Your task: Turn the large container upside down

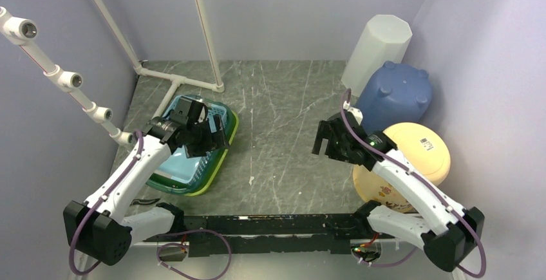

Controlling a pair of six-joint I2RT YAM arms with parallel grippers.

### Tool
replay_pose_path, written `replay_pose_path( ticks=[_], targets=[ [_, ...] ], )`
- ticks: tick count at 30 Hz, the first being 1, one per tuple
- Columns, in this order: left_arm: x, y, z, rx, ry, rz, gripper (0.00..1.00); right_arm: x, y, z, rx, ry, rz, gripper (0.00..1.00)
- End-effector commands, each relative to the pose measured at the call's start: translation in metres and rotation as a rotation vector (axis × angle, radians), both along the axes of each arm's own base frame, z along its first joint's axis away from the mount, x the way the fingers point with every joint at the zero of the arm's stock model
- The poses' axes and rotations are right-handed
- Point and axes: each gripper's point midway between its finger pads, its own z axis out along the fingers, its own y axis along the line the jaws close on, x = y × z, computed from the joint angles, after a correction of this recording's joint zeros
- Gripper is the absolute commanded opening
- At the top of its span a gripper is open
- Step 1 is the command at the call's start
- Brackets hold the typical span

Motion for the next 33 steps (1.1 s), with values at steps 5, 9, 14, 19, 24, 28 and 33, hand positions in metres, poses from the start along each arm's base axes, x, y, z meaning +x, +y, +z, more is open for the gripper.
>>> replay_pose_path(
  ticks=[5,9,14,19,24,28,33],
  targets=[
    [0.007,0.005,-0.008,0.048,0.013,0.006,0.87,0.015,0.077,0.049,0.315,-0.132,0.307,0.99],
    [0.013,0.015,0.008,0.091,-0.034,0.031,0.87,0.013,0.089,0.047,0.344,-0.111,0.347,0.97],
    [0.024,0.012,0.032,0.067,-0.133,0.011,0.93,0.009,0.103,0.044,0.413,-0.095,0.376,0.94],
    [0.029,0.035,0.018,0.219,-0.072,0.071,0.94,0.005,0.125,0.039,0.449,-0.053,0.435,0.91],
    [0.030,0.038,-0.011,0.282,0.049,0.079,0.94,0.001,0.139,0.026,0.399,0.007,0.470,0.89],
    [0.025,0.020,-0.034,0.213,0.118,0.037,0.94,-0.004,0.149,0.015,0.378,0.056,0.489,0.88],
    [0.021,-0.012,-0.036,0.041,0.136,-0.028,0.90,-0.012,0.162,0.004,0.367,0.103,0.512,0.88]
  ],
)
